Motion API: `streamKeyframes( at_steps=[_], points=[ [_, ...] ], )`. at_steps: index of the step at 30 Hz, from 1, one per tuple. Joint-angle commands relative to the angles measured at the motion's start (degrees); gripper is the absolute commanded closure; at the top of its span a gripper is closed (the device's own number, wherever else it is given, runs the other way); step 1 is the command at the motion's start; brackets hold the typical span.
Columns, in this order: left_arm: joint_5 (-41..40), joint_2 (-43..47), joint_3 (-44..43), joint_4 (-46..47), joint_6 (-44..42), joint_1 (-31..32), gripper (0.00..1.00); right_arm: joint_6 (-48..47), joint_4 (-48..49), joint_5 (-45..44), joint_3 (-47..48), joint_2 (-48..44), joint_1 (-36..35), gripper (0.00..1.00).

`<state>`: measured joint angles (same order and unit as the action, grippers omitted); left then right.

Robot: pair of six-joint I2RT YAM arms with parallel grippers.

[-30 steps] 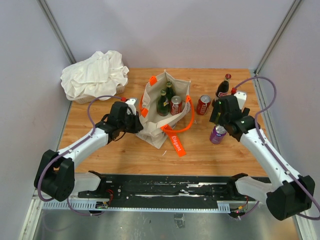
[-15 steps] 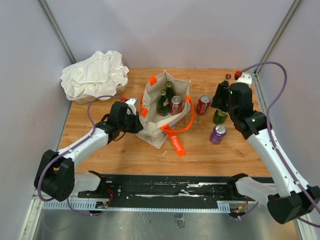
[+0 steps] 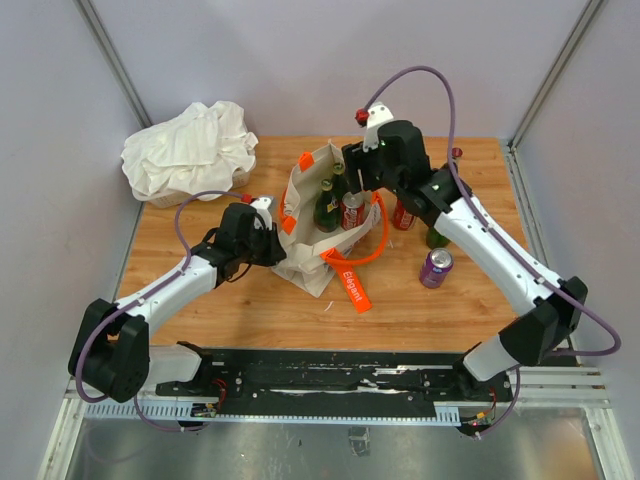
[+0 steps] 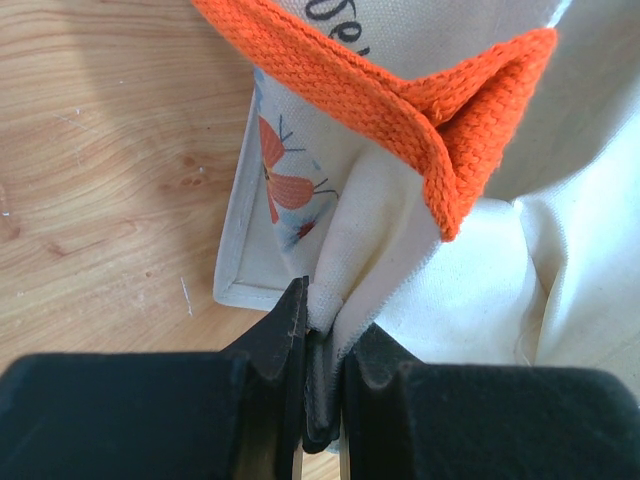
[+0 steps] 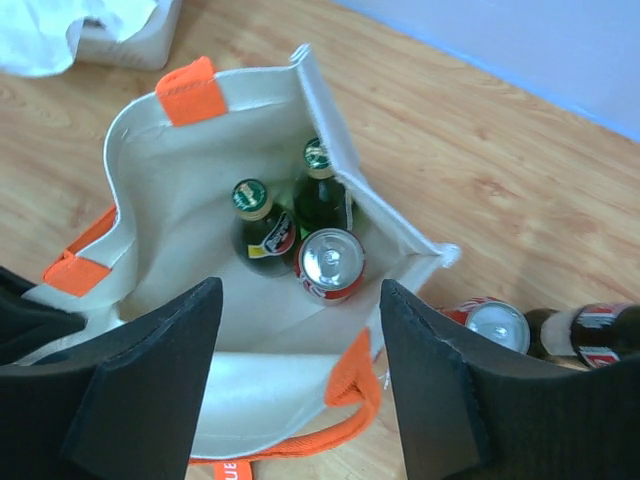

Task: Take the beverage out of the canvas bag

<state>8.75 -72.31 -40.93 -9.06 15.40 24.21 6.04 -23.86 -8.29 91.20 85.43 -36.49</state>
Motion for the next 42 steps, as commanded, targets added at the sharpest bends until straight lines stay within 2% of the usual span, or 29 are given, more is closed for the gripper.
streamKeyframes(
  at_steps=[1,7,15,27,42],
  points=[
    [-4.50,-1.07,1.29,-0.62,-0.73,0.23,0.97,-2.53,0.30,5.37,1.96,4.29,-1.99,0.36],
    [-4.33,-1.08,1.33,-0.66,-0.69,0.23,0.97,-2.87,3.63,7.77,0.97,9.90,-2.87,0.42],
    [-4.57,-0.74,1.48,-0.61,-0.55,0.26,0.98,-3.76,11.61,4.87,-0.96,14.89,-2.95,0.40],
    [-4.74,-1.41,0.28,-1.21,-1.33,0.23,0.99,-6.04,13.37,0.50,2.44,22.85,-2.63,0.40],
    [-3.96,-2.15,0.15,-0.61,-1.17,0.21,1.00,-4.76,15.41,1.26,4.62,27.38,-1.87,0.49]
  ],
)
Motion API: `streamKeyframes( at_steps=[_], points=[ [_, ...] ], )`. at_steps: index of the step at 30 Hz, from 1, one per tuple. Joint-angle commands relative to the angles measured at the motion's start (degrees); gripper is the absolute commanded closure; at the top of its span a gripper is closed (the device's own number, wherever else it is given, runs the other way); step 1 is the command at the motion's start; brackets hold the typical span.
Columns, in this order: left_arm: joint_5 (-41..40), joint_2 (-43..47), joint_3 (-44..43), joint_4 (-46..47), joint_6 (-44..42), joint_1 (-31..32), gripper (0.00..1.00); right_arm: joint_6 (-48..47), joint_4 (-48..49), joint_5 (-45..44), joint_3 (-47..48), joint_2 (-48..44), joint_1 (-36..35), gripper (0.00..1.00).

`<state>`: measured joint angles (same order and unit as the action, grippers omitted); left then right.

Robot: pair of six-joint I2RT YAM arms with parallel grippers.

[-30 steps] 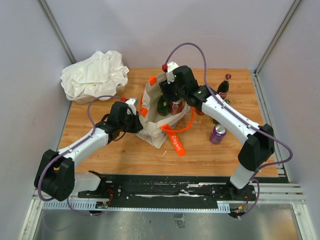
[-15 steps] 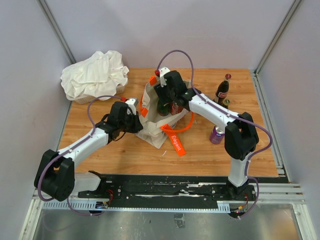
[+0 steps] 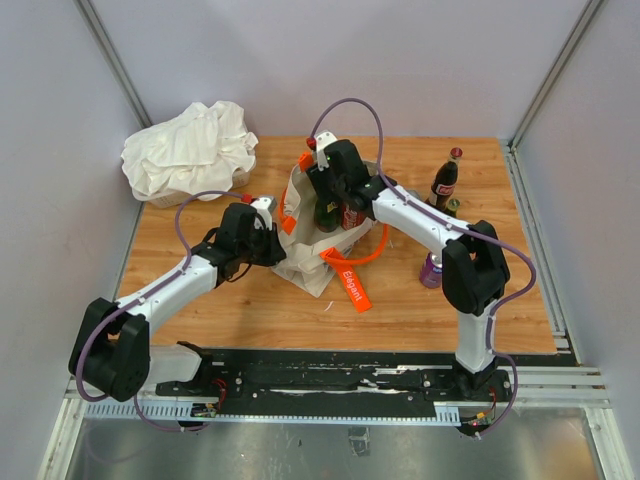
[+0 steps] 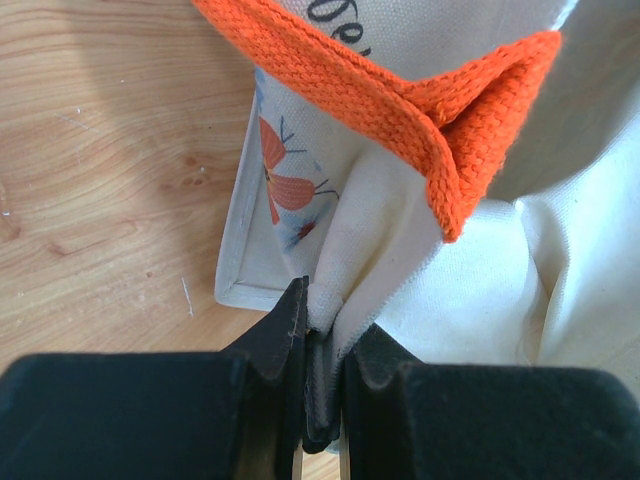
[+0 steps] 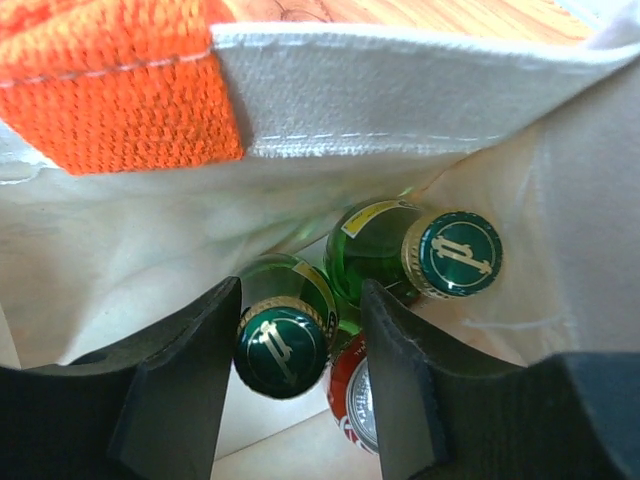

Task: Take the beverage out of the canvas bag

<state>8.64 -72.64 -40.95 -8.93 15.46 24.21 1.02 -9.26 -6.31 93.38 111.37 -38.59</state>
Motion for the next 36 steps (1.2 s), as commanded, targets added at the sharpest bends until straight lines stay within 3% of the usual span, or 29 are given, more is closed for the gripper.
streamKeyframes(
  at_steps=[1,6,10,25,36],
  points=[
    [-3.93,-1.74,0.23,-0.74,-1.18,0.22,0.99,0.42,0.62,-0.63,2.56,1.62,0.33,0.51],
    [-4.09,-1.45,0.30,-0.44,-0.88,0.23,0.99,0.61,0.20,-0.29,2.65,1.87,0.28,0.70],
    [-4.07,-1.62,0.32,-0.39,-0.79,0.23,0.99,0.27,-0.05,0.13,2.97,1.91,0.27,0.98],
    [-4.81,-0.97,0.74,0.03,-0.43,0.23,1.00,-2.98,-1.15,3.62,10.81,-8.79,-0.16,0.99],
    [-5.10,-0.53,0.70,-0.55,-0.60,0.23,1.00,-8.95,-1.27,-5.21,6.34,-27.50,-3.41,0.99]
  ],
)
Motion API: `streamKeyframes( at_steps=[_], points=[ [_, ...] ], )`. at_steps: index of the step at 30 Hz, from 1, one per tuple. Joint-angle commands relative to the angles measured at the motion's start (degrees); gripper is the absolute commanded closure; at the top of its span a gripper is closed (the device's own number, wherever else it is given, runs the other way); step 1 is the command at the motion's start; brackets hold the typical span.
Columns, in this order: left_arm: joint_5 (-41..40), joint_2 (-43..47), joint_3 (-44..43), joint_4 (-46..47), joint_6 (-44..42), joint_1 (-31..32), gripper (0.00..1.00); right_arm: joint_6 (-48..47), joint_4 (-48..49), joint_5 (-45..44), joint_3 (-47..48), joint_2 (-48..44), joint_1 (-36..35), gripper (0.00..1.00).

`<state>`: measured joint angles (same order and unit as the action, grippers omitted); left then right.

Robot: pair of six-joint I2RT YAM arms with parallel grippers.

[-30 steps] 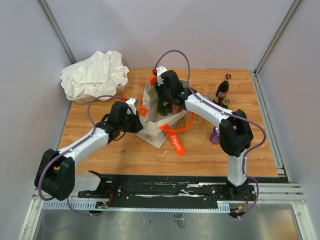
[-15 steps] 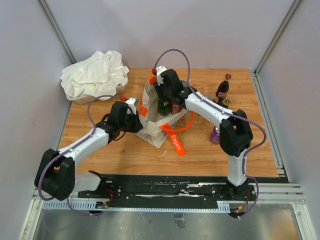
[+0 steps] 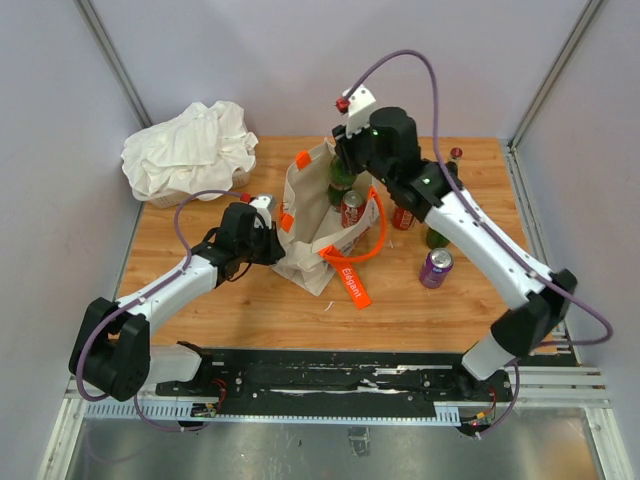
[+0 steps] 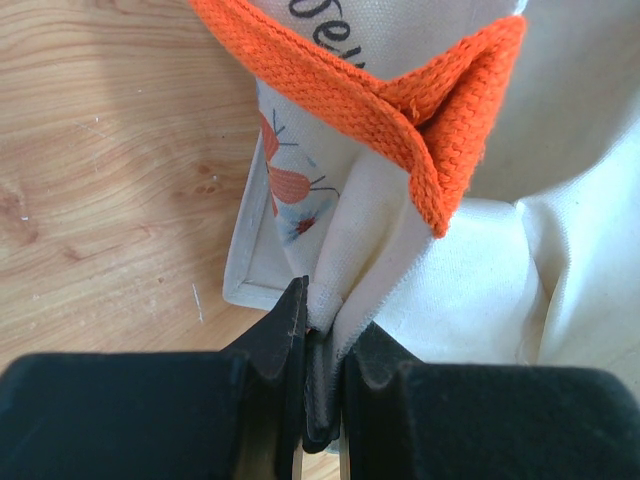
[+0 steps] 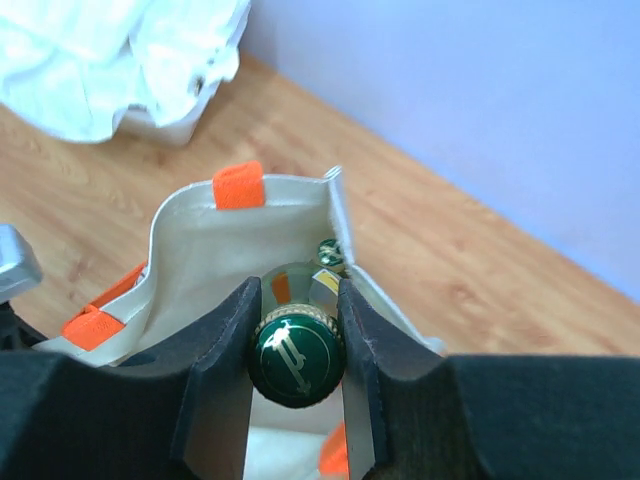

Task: Take the beverage out of the canvas bag

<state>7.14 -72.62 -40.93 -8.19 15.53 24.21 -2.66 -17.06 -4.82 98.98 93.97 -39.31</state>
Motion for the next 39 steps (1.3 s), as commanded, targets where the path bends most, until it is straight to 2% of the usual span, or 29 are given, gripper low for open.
streamKeyframes(
  at_steps=[1,7,11,16,23,29,34,39],
  points=[
    [-3.60,-0.51,0.67,-1.39,-0.75,0.23,1.00,-6.33,6.52,-8.65,0.05,-12.18,-3.31,0.99],
    [-3.58,-0.27,0.28,-2.45,-0.81,0.23,0.99,-8.86,4.82,-21.02,-4.48,-23.67,-4.29,0.99],
    [-3.72,-0.07,0.38,-2.76,-0.63,0.23,1.00,-8.37,0.57,-29.86,-7.02,-27.70,-4.21,0.99],
    [-3.68,0.11,0.23,-3.48,-0.50,0.22,0.99,-4.12,-6.92,-34.80,-8.02,-29.81,-4.24,0.99],
    [-3.37,-0.52,-0.47,-3.86,-0.41,0.23,1.00,0.86,-13.43,-36.22,-6.73,-28.26,-4.26,0.99],
    [-3.42,-0.35,-0.06,-3.51,-0.19,0.23,0.99,3.12,-14.05,-34.46,-8.91,-27.03,-3.27,0.99],
    [-3.52,0.23,0.21,-3.10,0.18,0.23,1.00,6.32,-12.81,-30.43,-13.74,-26.47,-0.31,0.99],
    [-3.29,0.21,0.02,-2.88,0.29,0.23,1.00,10.21,-7.97,-24.92,-23.11,-27.51,3.95,0.99]
  ],
)
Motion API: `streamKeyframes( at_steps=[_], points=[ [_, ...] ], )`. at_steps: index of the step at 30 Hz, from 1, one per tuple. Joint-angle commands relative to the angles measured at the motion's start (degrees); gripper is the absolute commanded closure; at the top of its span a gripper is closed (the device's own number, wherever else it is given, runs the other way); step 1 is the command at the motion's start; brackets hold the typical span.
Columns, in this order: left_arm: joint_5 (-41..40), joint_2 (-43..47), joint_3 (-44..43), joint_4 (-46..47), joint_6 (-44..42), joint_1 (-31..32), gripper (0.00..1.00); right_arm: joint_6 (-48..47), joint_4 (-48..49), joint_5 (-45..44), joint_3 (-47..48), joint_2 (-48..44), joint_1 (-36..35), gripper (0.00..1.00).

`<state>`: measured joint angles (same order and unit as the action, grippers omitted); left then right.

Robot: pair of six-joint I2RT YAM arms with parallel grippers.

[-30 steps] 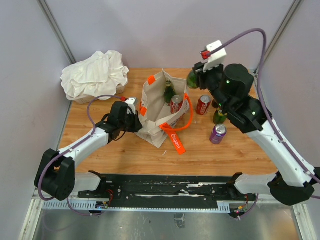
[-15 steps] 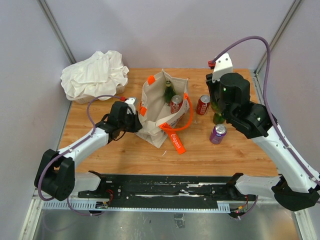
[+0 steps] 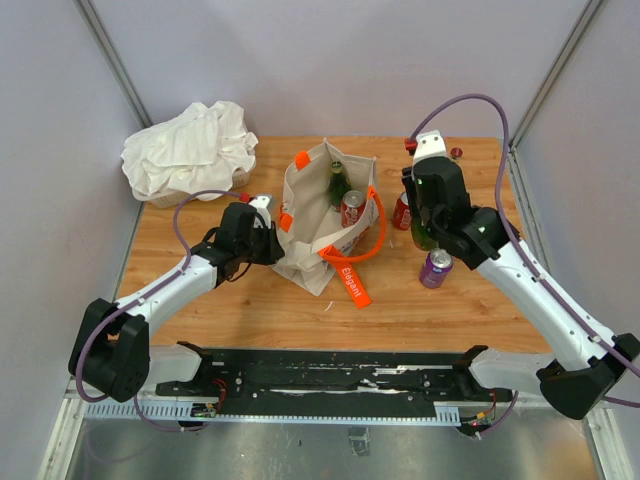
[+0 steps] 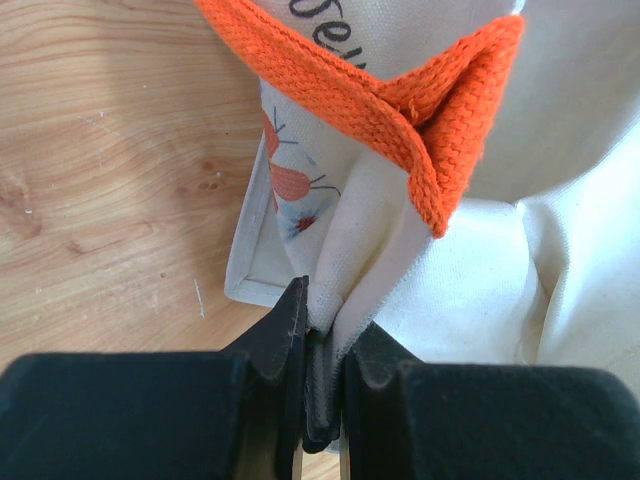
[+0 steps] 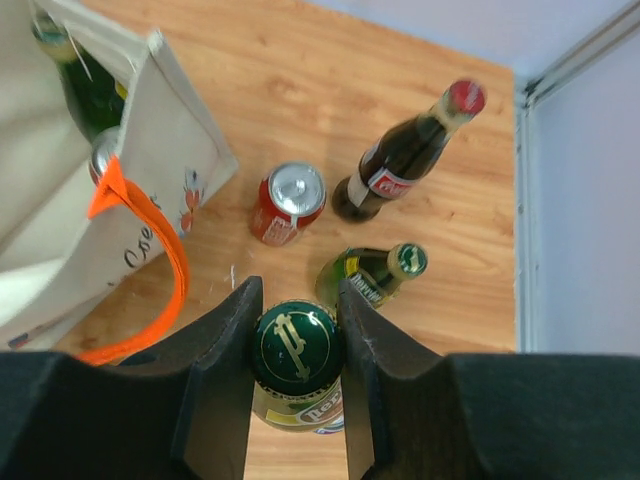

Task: Take the beverage out of the canvas bag

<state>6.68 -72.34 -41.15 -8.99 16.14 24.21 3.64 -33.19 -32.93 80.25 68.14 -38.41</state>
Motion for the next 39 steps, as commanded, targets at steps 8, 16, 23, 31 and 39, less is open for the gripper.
streamKeyframes(
  at_steps=[8,16,23,31,39],
  points=[
    [-2.41,-0.34,0.52,-2.32,-0.75,0.23,0.99,6.37,22.88,9.37,-17.86,-3.03,5.19,0.99],
    [-2.36,-0.68,0.42,-2.22,-0.85,0.22,1.00,5.59,26.81,10.77,-17.78,-1.86,5.41,0.99],
    [-2.24,-1.60,-0.01,-1.83,-1.41,0.23,0.99,4.64,28.90,10.23,-19.12,1.00,6.33,0.99],
    [-2.22,-2.74,-0.88,-1.75,-2.08,0.24,1.00,5.41,40.79,11.70,-28.19,2.11,9.61,0.99],
    [-2.45,-3.28,-0.96,-1.99,-2.34,0.23,0.99,7.17,49.17,12.45,-34.92,2.87,11.16,0.99]
  ],
)
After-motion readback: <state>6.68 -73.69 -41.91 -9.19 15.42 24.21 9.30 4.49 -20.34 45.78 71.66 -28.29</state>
